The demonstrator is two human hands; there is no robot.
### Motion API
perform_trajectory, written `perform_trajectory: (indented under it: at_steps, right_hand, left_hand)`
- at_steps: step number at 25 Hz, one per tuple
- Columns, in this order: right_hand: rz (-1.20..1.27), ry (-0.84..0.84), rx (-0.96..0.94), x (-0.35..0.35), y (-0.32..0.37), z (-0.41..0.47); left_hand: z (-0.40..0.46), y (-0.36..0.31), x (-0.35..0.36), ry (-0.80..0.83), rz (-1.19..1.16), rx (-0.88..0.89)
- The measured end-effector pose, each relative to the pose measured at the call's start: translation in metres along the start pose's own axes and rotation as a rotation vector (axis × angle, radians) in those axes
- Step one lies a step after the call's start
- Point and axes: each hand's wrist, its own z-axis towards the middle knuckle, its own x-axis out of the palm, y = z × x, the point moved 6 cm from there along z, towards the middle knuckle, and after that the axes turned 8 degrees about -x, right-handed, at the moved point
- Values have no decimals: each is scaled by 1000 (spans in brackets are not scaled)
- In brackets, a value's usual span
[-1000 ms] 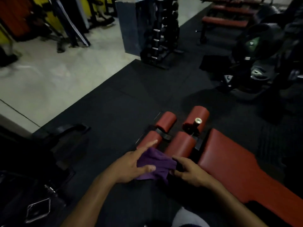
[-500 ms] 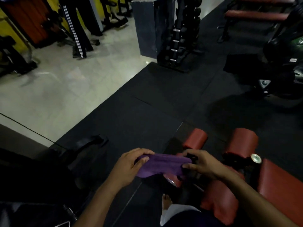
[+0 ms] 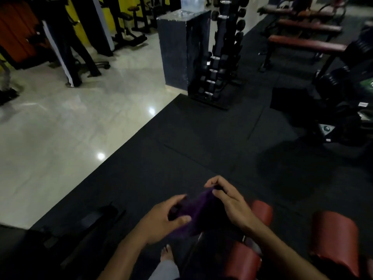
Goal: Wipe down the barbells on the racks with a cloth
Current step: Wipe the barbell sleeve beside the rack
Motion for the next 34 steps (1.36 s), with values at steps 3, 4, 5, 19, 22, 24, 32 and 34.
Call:
perform_trajectory:
  at_steps: [3,4,5,19,22,24,32,34]
  right_hand:
    - [-262,213,-115,8,38,63]
    - [-322,225,-135,3,46,82]
    - [-371,175,-138,-10,51,99]
    - [113,-791,293,-287,-95,71]
    - [86,-916,230,-361,-87,76]
    - [214,-1055,156,-405,-93,68]
    - [609,-1399,204,-515,-166,81]
    - [551,-1539,244,-556,-164,78]
  left_hand:
    - [61,-50,-26,175,61,99]
    - [83,-70,-32,205,76,135]
    - [105,-88,-36,226,85,166]
    - [382,-296,102,771,110,258]
    - [436,-356,142,847,156,316]
    - [460,-388,171,898,87,250]
    - [576,-473,308,1076,125,141]
    - [602,-501,337,1078,134,143]
